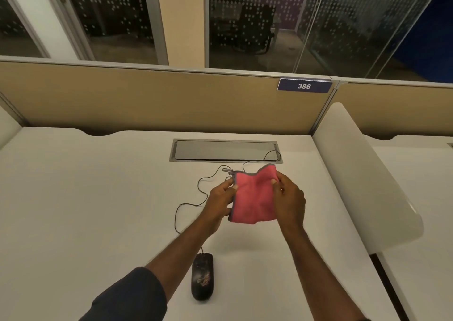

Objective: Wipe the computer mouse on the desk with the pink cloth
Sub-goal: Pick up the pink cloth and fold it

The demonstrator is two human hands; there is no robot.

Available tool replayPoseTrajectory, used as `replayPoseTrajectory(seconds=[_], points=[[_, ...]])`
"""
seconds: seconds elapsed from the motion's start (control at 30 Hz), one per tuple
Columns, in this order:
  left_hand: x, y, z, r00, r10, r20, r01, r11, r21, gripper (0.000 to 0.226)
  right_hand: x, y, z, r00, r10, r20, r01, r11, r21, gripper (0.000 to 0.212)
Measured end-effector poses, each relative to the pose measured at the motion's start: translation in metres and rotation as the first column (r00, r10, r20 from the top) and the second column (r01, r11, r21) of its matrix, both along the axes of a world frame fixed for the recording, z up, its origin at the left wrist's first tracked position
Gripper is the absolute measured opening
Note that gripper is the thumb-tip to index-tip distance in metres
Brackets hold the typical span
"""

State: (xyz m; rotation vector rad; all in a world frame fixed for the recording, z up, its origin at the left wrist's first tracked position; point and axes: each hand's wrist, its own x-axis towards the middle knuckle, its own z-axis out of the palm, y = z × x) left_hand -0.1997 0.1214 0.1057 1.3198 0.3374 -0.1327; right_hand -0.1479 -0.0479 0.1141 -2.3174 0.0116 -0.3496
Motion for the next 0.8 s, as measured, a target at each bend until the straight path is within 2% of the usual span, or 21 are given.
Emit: replayPoseTrajectory(seconds=[0.1,0.27,0.33,0.4,0.47,0.57,0.6,0.7,0.8], points=[[-0.012,0.003,0.011,1.0,0.006,0.021,-0.006,1.0,-0.001,0.034,-0.018,0.03,0.006,0.996,0.057,0.061,-0.051,0.994,-0.097,0.033],[-0.024,0.01,0.015,0.992,0.084,0.097,-0.081,0.996,-0.036,0.022,-0.042,0.066,0.011,0.987,0.161,-0.003,-0.158,0.965,-0.208,0.045],[-0.027,0.014,0.016,0.984,0.145,0.108,-0.139,0.988,-0.062,0.02,-0.05,0.075,0.01,0.978,0.209,-0.013,-0.208,0.961,-0.181,0.045],[-0.03,0.018,0.017,0.97,0.223,0.098,-0.213,0.972,-0.103,0.015,-0.058,0.084,0.01,0.966,0.255,-0.042,-0.258,0.964,-0.07,0.041],[-0.032,0.023,0.021,0.949,0.31,0.051,-0.299,0.942,-0.153,0.021,-0.065,0.091,0.009,0.956,0.29,-0.051,-0.292,0.956,-0.024,0.04],[-0.032,0.029,0.025,0.903,0.427,-0.036,-0.428,0.891,-0.155,0.039,-0.071,0.098,0.001,0.912,0.402,0.084,-0.383,0.906,-0.182,0.042],[-0.033,0.031,0.026,0.887,0.459,-0.047,-0.461,0.877,-0.133,0.042,-0.072,0.101,-0.002,0.897,0.433,0.092,-0.413,0.894,-0.176,0.043],[-0.035,0.04,0.026,0.84,0.54,-0.045,-0.542,0.834,-0.108,0.042,-0.08,0.107,-0.004,0.879,0.473,0.054,-0.475,0.879,0.044,0.041],[-0.038,0.048,0.023,0.809,0.587,-0.034,-0.584,0.794,-0.171,0.041,-0.083,0.111,-0.002,0.945,0.321,0.061,-0.324,0.898,0.297,0.037]])
